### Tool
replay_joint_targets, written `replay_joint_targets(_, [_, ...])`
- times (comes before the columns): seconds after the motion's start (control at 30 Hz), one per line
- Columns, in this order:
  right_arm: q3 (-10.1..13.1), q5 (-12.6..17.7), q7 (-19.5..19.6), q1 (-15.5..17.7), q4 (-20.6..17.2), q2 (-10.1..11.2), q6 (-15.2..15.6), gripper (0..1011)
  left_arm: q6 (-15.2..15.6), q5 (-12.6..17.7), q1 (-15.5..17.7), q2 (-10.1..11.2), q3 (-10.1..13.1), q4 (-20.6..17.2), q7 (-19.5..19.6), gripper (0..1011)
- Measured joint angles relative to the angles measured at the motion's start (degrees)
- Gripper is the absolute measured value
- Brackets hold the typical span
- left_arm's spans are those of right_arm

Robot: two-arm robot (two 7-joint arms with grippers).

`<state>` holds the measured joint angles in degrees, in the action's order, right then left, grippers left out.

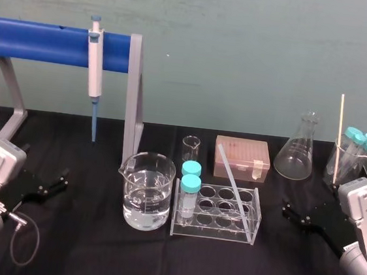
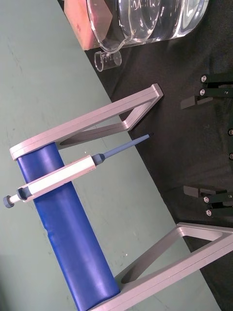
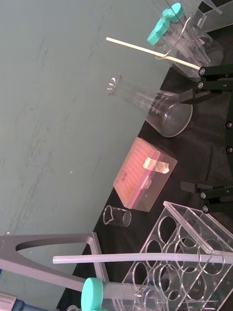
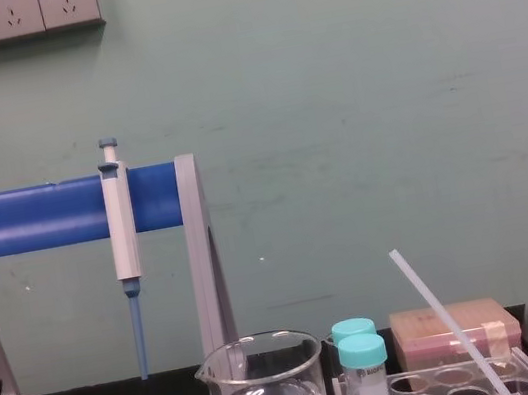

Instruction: Pick up the stirring rod with one hand, then place it down.

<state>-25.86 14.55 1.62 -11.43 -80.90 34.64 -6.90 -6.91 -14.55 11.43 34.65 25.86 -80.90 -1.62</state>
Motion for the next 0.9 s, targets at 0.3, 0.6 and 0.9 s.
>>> replay_joint_targets(0.3, [0.0,0.0,0.0,0.0,0.0,0.0,0.0,1003,0.0,0.0,0.0,0.0,0.0,0.0,0.0,1000])
replay_joint_targets(0.6, [0.0,0.0,0.0,0.0,0.0,0.0,0.0,1003,0.0,0.0,0.0,0.0,0.0,0.0,0.0,1000])
replay_joint_targets(0.9, [0.0,0.0,0.0,0.0,0.0,0.0,0.0,1003,0.0,0.0,0.0,0.0,0.0,0.0,0.0,1000])
